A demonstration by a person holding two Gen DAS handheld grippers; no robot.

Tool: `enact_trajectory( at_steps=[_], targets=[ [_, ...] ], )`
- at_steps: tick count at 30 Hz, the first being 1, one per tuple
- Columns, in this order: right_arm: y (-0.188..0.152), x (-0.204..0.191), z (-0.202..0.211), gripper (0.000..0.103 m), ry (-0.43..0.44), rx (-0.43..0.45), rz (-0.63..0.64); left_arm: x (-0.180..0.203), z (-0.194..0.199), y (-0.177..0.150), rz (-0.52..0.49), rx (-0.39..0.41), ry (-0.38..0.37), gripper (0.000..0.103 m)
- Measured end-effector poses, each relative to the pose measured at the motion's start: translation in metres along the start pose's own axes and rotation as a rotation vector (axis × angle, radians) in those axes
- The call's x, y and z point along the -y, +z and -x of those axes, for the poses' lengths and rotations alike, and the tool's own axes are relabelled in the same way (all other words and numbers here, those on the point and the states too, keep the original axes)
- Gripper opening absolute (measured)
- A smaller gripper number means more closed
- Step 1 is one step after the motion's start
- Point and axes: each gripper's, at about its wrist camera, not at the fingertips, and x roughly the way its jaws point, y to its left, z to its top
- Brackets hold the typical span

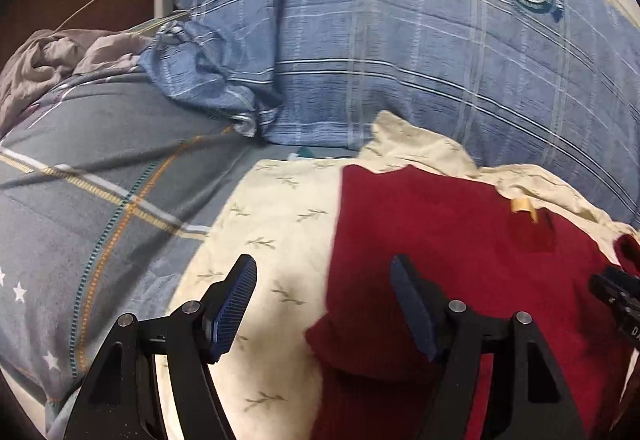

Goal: Fold small clothes

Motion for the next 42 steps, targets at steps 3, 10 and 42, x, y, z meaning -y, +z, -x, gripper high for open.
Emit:
enact_trajectory(
  at_steps=[3,10,42],
  targets=[
    [-0.016,0.035,-0.013,0.047,-0.061,-0.072,-0.068,0.011,-0.006,-0.006,-0.052,-0.032,-0.032,0.069],
    [-0.009,0.059,0.017,0.06,-0.007,-0.028,-0.141,0.019,-0.029,-0.016,-0.114,-0.143,-0.027,0.073],
    [-0.026,0.234,0.081,0.009,-0.077,0.284,-0.772,0.018,-0.023,-0.008,-0.091,-0.114,-0.002,0.074]
  ],
)
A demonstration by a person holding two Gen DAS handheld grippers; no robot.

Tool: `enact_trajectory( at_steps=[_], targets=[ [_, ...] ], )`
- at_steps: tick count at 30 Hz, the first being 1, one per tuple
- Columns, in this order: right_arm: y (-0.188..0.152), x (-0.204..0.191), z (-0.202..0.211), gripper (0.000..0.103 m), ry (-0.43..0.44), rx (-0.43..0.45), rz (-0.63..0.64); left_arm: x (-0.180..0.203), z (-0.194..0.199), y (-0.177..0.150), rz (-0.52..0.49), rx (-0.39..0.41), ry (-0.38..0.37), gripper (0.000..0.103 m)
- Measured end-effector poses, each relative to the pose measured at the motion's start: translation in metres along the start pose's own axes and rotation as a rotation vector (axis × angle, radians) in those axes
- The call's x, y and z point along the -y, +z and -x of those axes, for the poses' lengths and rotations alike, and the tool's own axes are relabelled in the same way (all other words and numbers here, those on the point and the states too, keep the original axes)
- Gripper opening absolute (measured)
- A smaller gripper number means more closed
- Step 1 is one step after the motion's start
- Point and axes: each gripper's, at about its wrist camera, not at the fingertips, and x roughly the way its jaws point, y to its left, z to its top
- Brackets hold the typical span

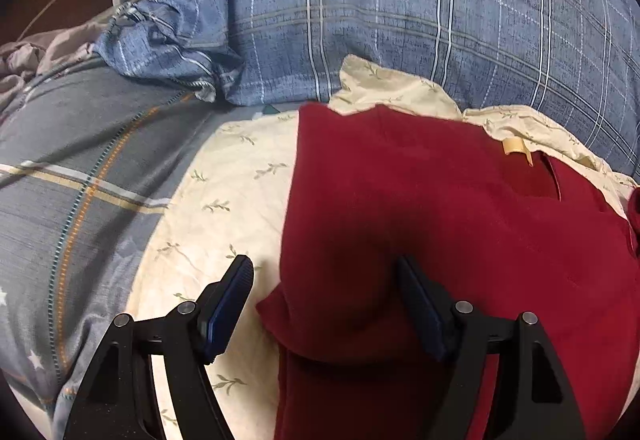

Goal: Fold small clothes

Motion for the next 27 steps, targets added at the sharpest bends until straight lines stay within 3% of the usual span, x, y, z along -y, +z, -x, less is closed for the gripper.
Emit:
enact_trajectory(
  at_steps=[6,11,16,22,24,27],
  targets=[
    [0.053,-0.06,0.088,0.008,0.164,0.091,0.245,-0.014,0.02,0.0,0.06,0.061,-0.012,0.073],
    [0.048,-0.149,0.125,0.008,0.403,0.022,0.489,-0.034,0.024,0.001,0.14,0.058,-0.033,0.072],
    [-0.02,-0.246,0.084,0.008,0.579,-0.215,0.668,-0.055,0.033,0.003,0.209,0.085,-0.055,0.072],
    [-0.134,-0.317,-0.01,0.009,0.6,-0.48,0.769,-0.08,0.028,0.007,0.295,0.068,-0.091,0.071],
    [-0.166,-0.327,-0.039,0.015,0.6,-0.571,0.751,-0.082,0.029,0.01,0.299,0.084,-0.108,0.071],
    [-0.186,-0.322,-0.063,0.033,0.556,-0.693,0.682,-0.08,0.029,0.011,0.298,0.09,-0.171,0.071]
  ],
)
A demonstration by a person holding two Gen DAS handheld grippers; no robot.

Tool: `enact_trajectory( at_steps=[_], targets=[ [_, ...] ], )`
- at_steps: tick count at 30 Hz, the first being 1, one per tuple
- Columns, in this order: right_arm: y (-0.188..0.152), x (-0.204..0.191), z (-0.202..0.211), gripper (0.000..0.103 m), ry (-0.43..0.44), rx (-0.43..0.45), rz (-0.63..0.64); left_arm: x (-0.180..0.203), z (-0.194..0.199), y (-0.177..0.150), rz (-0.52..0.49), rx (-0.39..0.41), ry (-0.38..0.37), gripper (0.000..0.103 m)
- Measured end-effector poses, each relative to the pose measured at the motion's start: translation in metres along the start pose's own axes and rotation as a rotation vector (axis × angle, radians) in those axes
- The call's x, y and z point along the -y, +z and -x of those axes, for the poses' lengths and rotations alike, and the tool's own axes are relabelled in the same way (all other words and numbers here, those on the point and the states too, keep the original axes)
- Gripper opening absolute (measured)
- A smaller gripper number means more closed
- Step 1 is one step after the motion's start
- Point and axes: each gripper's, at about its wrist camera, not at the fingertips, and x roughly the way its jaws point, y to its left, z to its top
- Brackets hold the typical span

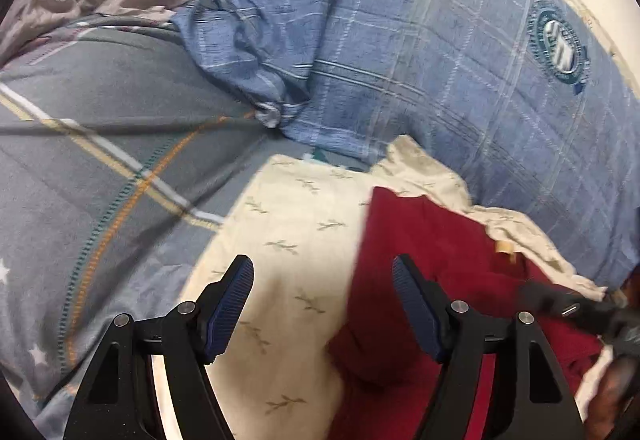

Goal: Fold small clothes

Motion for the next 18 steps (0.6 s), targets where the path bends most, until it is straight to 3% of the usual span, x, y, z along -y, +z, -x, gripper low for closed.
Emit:
enact_trajectory(
  at_steps=[2,4,6,10,12,15,18],
  targets=[
    [-0.009,0.008,0.018,0.038,-0.005,0.032,-0.011,0.002,0.0,-0.001,-0.002,-0.014,-0.058,0.072],
    [-0.024,0.018,0.058,0.055,-0.042,0.104,0.006,0.008,0.0,-0.003,-0.03,-0.028,-0.107,0.072],
    [-0.033,0.027,0.091,0.062,-0.112,0.164,0.017,0.017,0.0,-0.006,-0.075,-0.027,-0.121,0.072],
    [-0.079,0.063,0.162,0.066,-0.289,0.301,-0.057,0.039,-0.016,-0.017,-0.148,-0.081,-0.153,0.071],
    [-0.103,0.083,0.183,0.067,-0.357,0.316,-0.103,0.054,-0.028,-0.023,-0.192,-0.124,-0.152,0.069],
    [-0.133,0.101,0.191,0.067,-0.427,0.29,-0.134,0.072,-0.048,-0.03,-0.268,-0.161,-0.104,0.056],
    [-0.145,0.112,0.185,0.067,-0.451,0.251,-0.145,0.076,-0.055,-0.027,-0.281,-0.135,-0.045,0.029]
  ],
)
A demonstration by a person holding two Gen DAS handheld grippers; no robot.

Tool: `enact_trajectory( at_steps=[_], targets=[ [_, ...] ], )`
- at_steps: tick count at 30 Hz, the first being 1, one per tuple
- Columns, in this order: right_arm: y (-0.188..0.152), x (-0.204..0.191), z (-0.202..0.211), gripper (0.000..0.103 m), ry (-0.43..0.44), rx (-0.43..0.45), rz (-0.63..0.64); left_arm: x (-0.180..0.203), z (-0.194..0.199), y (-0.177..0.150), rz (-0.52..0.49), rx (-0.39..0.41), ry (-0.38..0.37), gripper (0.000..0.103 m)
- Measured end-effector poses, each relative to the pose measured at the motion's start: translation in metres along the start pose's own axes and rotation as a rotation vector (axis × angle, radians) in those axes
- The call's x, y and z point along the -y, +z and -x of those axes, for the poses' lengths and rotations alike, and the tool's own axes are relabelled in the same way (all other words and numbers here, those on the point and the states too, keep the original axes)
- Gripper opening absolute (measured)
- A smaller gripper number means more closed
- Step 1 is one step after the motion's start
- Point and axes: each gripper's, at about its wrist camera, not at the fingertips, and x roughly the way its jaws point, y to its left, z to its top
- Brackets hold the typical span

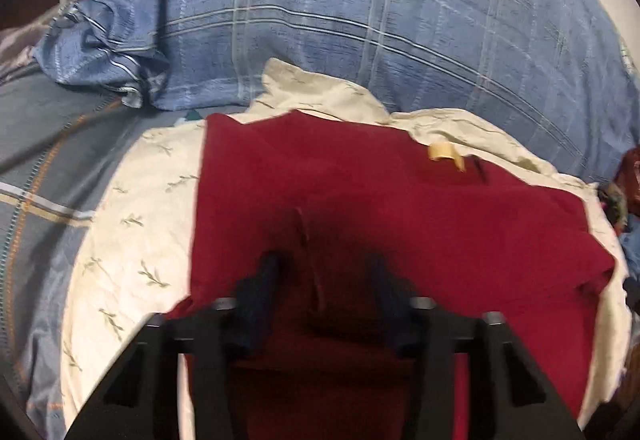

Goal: Fold small clothes

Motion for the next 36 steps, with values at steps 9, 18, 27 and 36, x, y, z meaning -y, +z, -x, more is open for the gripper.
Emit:
enact_trajectory(
  at_steps=[9,18,27,36],
  targets=[
    [0.006,0.0,-0.053,0.014,-0.129,-0.013,0.013,-0.016,0.024,0.004,0.047,0.115,-0.056,0.002],
    [-0.004,0.006,-0.048,0.022,-0.073,-0.038,-0.036,-0.009,0.018,0.003,0.013,0.027,-0.137,0.044],
    [-0.007,0.008,-0.051,0.028,-0.035,-0.045,-0.059,0.007,-0.007,0.002,-0.042,-0.012,-0.034,0.012],
    [-0.009,0.012,-0.047,0.011,-0.051,-0.028,-0.087,-0.021,0.032,0.013,0.069,0.098,-0.162,0.002]
  ],
)
